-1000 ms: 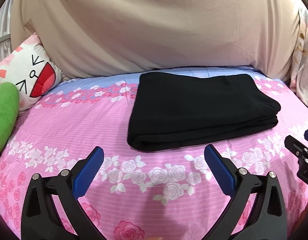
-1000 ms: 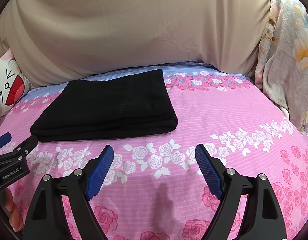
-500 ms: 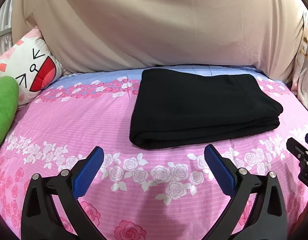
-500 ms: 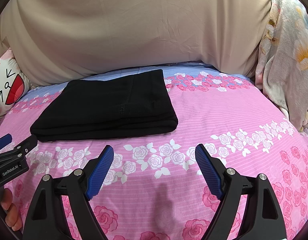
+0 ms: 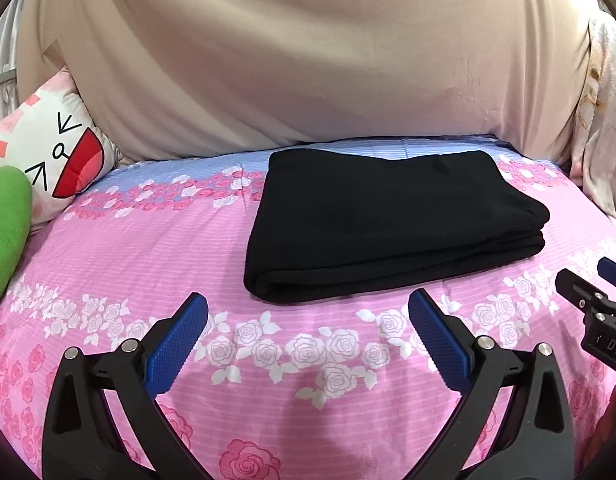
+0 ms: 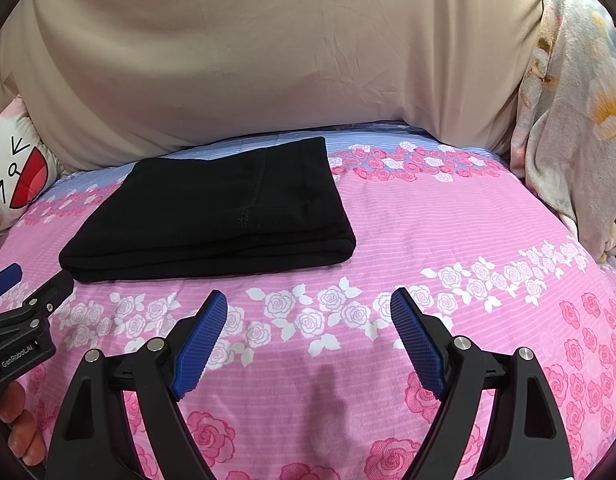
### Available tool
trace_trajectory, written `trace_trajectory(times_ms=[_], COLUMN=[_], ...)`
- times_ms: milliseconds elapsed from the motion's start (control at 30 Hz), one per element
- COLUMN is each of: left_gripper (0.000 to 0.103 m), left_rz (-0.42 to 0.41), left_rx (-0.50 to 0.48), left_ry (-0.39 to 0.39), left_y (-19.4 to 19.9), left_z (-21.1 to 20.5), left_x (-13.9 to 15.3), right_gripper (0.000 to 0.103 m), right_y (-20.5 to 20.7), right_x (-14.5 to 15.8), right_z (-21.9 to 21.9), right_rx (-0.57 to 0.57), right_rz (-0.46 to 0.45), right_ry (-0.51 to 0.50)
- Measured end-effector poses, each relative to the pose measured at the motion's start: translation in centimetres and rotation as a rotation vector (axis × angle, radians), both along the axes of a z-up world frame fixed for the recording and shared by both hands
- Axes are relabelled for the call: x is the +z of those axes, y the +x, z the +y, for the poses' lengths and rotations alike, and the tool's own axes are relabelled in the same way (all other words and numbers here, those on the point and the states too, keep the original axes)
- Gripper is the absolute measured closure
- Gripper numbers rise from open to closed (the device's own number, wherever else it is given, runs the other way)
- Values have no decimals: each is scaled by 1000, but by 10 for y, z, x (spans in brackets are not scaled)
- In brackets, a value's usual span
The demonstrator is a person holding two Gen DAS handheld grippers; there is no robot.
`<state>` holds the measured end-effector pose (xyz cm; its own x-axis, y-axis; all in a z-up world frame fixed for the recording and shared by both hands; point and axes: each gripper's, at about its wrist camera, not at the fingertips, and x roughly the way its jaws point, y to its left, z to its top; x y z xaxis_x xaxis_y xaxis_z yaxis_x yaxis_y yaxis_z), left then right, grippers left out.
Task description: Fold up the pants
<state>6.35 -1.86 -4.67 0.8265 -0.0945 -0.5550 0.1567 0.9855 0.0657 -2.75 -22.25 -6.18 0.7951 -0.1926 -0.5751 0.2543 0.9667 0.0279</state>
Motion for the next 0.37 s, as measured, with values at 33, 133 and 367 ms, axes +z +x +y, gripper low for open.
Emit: trace_trajectory(times_ms=[33,133,367], left_gripper=[5,5,5], left_rz=[6,3,17], left_rx=[8,27,31], left_ry=[0,20,48], left_y=[1,1,2], left_z=[1,0,-4], left_x=[0,0,-3], right_gripper=[21,21,20], right_y=[0,0,1], right_x=[0,0,0], right_z=[0,0,-2], right_rx=[0,-1,4], right_rz=[0,1,1], right_ry=[0,0,0])
